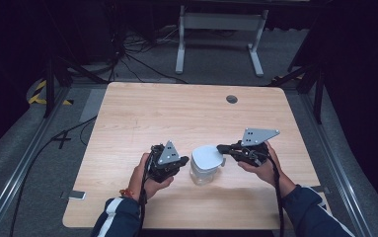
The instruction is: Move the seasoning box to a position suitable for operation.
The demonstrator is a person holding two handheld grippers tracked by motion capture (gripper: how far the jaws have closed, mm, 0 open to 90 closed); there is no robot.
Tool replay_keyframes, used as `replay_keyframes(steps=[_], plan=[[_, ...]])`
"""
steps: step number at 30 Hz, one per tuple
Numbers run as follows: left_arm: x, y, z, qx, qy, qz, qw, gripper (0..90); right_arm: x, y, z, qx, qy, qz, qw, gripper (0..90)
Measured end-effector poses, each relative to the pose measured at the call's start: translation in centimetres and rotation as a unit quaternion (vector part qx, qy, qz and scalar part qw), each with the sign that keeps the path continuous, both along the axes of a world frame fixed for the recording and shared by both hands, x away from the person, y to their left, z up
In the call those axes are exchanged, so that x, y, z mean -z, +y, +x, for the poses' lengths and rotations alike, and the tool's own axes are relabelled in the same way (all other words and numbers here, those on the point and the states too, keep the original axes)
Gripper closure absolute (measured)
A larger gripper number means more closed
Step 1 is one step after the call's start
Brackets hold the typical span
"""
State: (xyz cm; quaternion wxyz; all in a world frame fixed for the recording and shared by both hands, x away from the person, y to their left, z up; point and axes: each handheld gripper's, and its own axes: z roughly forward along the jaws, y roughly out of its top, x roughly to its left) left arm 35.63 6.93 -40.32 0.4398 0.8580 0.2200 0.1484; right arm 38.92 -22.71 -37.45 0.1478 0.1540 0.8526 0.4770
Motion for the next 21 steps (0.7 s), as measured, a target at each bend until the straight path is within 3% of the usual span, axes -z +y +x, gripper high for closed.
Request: replay_keyframes(steps=[21], plan=[[-0.93,-0.97,0.01,0.014,-0.015,-0.004,0.9998,89.4,0.14,-0.31,0.03,0.005,-0.004,-0.002,1.0,90.0]])
